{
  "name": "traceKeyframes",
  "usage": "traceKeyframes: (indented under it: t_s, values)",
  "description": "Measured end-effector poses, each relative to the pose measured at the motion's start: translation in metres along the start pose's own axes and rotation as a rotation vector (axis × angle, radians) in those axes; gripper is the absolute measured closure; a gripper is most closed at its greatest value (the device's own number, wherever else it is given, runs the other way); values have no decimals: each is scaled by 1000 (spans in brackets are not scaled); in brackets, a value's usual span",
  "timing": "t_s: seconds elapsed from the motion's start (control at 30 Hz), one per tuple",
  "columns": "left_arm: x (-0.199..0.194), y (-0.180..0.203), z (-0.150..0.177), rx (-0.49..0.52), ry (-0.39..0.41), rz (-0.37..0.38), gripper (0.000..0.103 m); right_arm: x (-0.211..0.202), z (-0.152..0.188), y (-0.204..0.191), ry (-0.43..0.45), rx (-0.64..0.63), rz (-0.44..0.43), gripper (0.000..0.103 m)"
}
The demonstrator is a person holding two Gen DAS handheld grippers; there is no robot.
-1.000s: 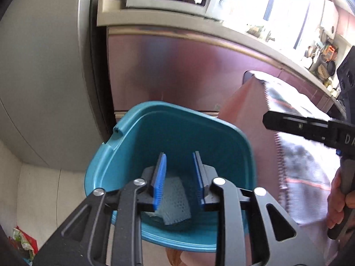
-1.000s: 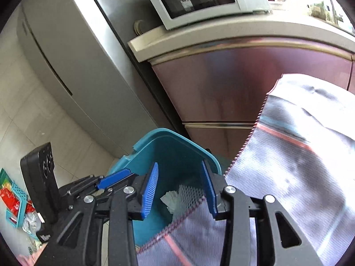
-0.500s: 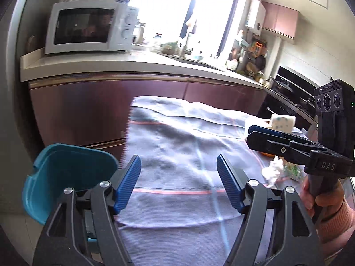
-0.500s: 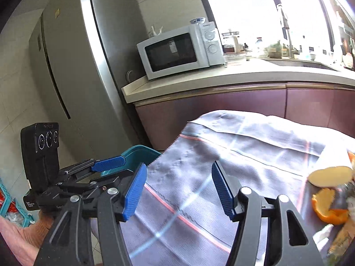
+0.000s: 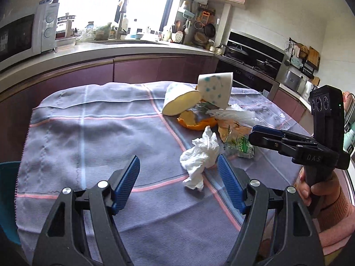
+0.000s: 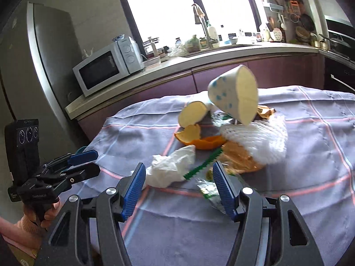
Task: Collect trash
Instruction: 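Grasp the second white tissue with the left tool while the right tool grasps the green wrapper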
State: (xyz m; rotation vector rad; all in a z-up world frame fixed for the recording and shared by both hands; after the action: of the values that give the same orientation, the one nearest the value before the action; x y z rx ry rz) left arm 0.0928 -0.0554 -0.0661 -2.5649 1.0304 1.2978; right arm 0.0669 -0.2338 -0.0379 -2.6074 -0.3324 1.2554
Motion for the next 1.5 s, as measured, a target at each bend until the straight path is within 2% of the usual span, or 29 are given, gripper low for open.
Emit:
traceKeyframes:
  t_s: [0.13, 0.33, 0.5, 0.87, 1.07, 1.17, 1.23, 1.5]
  values:
    - [20, 15, -4, 16, -37, 4, 32, -4, 10, 27, 1, 64, 12, 42]
    - [39, 25, -5, 29, -85, -34, 34, 1, 19, 52, -21, 125, -2, 42]
    - [54, 25, -7, 24, -133, -69, 36, 11, 19, 58, -43, 134, -18, 39]
    - [73, 23, -12, -9, -207, -68, 44, 27, 13, 64, -90, 155, -27, 37]
    - [78, 22, -13, -21, -232, -54, 52, 30, 9, 64, -100, 158, -30, 37]
    - [80, 22, -13, -23, -239, -62, 60, 32, 8, 62, -109, 147, -23, 37]
    - [81, 22, -13, -21, -243, -55, 70, 33, 8, 61, -111, 142, -17, 37]
    - [77, 22, -11, -34, -235, -34, 83, 33, 11, 63, -109, 166, -40, 56]
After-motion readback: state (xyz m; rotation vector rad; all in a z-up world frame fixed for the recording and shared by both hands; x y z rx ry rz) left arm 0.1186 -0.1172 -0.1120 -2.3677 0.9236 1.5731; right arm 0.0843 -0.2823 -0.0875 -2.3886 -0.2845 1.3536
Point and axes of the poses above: each gripper's, at about its wrist camera, not at the fingertips, and x roughly the way its jaws point, y to its right, z to its underside, the point moved 4 cm from there along x, roughly the way its jaws point, and after that the axes turned 14 degrees about -y, right-handed, at the moved point
